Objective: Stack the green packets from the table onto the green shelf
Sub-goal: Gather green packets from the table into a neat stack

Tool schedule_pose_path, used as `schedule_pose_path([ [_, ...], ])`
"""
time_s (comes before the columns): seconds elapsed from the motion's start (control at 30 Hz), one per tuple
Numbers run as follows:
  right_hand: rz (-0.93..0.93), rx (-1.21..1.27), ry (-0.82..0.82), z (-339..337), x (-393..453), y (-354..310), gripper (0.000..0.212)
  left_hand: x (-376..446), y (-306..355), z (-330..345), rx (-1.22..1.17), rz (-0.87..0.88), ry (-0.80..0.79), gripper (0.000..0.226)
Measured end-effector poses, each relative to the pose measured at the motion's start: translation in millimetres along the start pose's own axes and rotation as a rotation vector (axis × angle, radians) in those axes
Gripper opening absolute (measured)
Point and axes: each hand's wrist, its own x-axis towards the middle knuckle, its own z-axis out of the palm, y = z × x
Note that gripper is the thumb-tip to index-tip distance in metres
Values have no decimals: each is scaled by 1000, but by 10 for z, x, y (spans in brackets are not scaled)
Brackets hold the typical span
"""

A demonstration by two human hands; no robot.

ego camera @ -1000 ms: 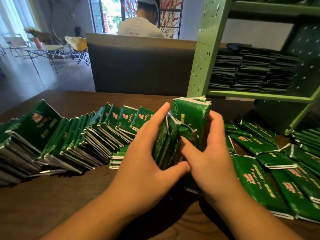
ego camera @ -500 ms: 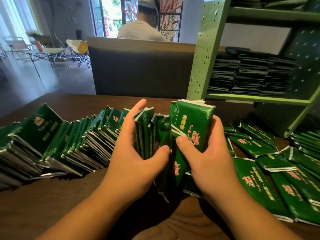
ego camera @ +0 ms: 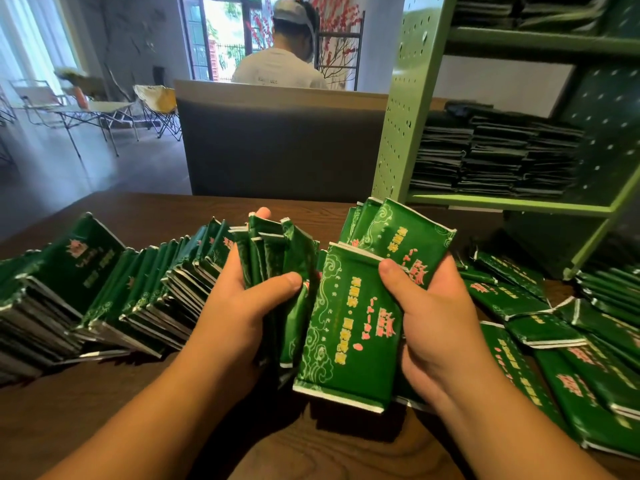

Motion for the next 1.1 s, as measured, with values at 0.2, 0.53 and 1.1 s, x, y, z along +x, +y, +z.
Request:
schedule_pose_path([
  [0.2, 46, 0, 41, 6, -15, 37, 26, -62, -14, 44, -43, -195, -86, 38],
  [0.53, 92, 95, 79, 3, 29, 30, 24, -56, -10, 124, -37, -239, -76, 42],
  [1.1, -259, -359, 326, -34, 26, -64, 71, -53, -48, 27, 64, -133, -78, 69],
])
